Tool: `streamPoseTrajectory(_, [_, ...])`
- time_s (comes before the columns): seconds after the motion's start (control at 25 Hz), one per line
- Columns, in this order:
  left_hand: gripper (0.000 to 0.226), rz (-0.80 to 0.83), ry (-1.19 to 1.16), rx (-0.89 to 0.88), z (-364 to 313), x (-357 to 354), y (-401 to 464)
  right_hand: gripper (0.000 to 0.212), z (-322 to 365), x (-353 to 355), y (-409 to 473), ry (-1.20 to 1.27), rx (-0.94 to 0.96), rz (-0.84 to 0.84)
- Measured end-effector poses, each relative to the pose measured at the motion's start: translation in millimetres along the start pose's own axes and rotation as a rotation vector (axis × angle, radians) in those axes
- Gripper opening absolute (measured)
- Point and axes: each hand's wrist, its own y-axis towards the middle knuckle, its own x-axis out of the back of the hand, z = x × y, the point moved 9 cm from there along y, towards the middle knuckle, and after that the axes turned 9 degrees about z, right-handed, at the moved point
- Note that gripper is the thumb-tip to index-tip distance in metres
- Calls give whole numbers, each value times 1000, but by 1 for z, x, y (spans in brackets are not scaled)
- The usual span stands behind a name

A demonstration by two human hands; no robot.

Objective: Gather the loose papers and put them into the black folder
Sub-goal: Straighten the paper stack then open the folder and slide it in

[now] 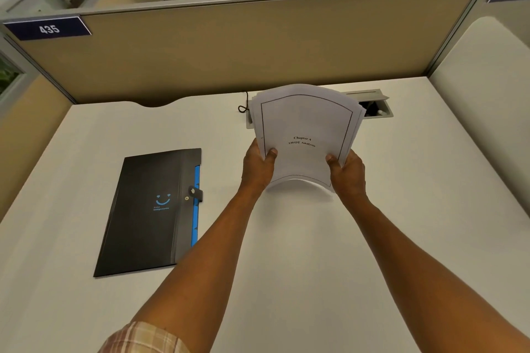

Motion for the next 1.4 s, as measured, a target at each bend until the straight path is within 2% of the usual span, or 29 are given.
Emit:
streamPoseTrajectory(0.16, [47, 21, 17, 22, 5, -1, 3, 33, -7, -3, 2, -9, -3, 38])
streamPoseTrajectory(0.28, [47, 61, 32, 37, 12, -11, 4, 27, -18, -10, 1, -24, -48, 59])
streamPoseTrajectory(0.72, [67, 58, 22, 12, 5, -15, 2, 33, -28, 2, -1, 137, -39, -8])
streamPoseTrajectory(0.84, [59, 29, -5, -37, -5, -12, 3, 39, -21, 4, 2, 178, -5, -21])
streamPoseTrajectory(1.04, [57, -25, -33, -62, -12, 0, 8, 36, -15, 14, 9, 218, 23, -69])
streamPoseTrajectory(1.24, [40, -56, -21, -58, -15, 4, 11, 42, -3, 16, 12, 148, 40, -88])
streamPoseTrajectory(1.32, [36, -71, -68, -63, -16, 11, 13, 50, -3, 20, 14, 134, 50, -40])
streamPoseTrajectory(1.4, [33, -91, -140, -60, -16, 19, 13, 70, -21, 22, 7, 168, -24, -15])
